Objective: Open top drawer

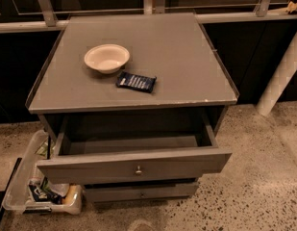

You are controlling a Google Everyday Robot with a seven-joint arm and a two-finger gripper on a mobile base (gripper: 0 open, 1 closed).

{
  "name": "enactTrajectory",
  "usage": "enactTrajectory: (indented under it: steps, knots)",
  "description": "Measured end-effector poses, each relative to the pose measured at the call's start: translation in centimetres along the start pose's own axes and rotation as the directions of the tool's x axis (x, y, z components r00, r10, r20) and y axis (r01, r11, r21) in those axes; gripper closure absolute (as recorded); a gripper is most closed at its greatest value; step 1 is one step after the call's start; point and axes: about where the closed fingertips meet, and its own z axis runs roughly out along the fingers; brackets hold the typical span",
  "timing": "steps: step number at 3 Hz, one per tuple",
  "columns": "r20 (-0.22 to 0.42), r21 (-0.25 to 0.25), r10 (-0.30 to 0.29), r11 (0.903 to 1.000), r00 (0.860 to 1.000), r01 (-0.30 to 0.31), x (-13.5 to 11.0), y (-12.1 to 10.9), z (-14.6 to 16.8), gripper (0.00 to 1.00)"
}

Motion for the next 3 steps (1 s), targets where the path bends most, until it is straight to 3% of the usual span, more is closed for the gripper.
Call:
enactTrajectory:
  steps: [1,2,3]
  knots:
    - [-0.029,0.055,-0.038,0.9977,0.999,0.039,0.6,0.8,-1.4,0.86]
    - [-0.111,0.114,-0.123,0.9841,0.986,0.136,-0.9,-8.4,-2.4,0.62]
    - [-0.165,0.161,-0.181,0.965,0.97,0.207,-3.3,-19.3,-2.8,0.39]
